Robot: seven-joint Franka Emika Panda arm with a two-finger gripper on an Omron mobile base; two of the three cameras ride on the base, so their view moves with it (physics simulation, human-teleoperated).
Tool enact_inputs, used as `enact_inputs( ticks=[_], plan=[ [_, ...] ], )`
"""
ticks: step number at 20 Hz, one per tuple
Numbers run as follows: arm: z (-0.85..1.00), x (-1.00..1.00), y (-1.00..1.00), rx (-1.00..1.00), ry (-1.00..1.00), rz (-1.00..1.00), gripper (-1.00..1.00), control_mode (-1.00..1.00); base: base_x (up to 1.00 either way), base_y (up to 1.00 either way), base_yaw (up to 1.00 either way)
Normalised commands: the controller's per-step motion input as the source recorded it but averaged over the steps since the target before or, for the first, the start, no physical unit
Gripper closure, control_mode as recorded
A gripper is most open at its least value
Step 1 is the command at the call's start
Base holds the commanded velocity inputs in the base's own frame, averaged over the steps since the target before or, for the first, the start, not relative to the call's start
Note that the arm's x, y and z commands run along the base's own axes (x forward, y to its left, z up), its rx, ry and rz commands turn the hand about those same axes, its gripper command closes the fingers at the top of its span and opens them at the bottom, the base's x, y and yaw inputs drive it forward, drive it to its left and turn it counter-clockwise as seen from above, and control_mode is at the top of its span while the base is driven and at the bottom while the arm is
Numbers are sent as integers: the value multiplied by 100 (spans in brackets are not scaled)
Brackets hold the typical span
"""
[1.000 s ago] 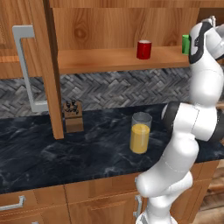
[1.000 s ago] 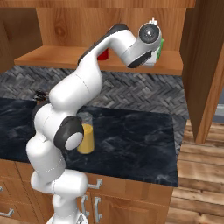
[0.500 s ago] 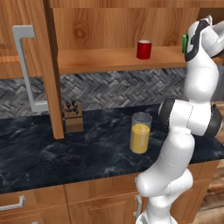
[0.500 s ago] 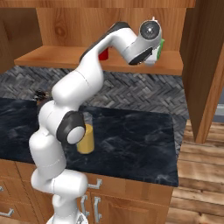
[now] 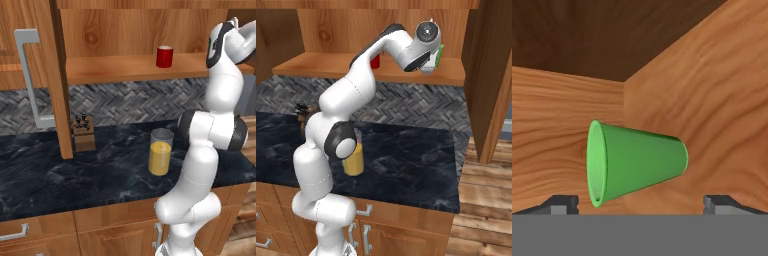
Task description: There is a tray on the dining counter. Grab the cup, mug, and pitcher and place them on the tray. The pitcher may be placed next to the tray if it cannot fit the tray.
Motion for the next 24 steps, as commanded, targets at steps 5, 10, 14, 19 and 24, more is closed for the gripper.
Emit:
enact_inputs(
  ticks=[5, 10, 14, 19, 24],
  plan=[
    [-3, 27, -6, 0, 0, 1, -100, -100, 0, 0, 0],
    [-4, 19, -14, 0, 0, 1, -100, -100, 0, 0, 0],
    [-1, 11, -17, 0, 0, 1, -100, -100, 0, 0, 0],
    [-1, 12, -6, 0, 1, 0, -100, -100, 0, 0, 0],
    [-1, 17, 0, 0, 5, 0, -100, -100, 0, 0, 0]
  ],
)
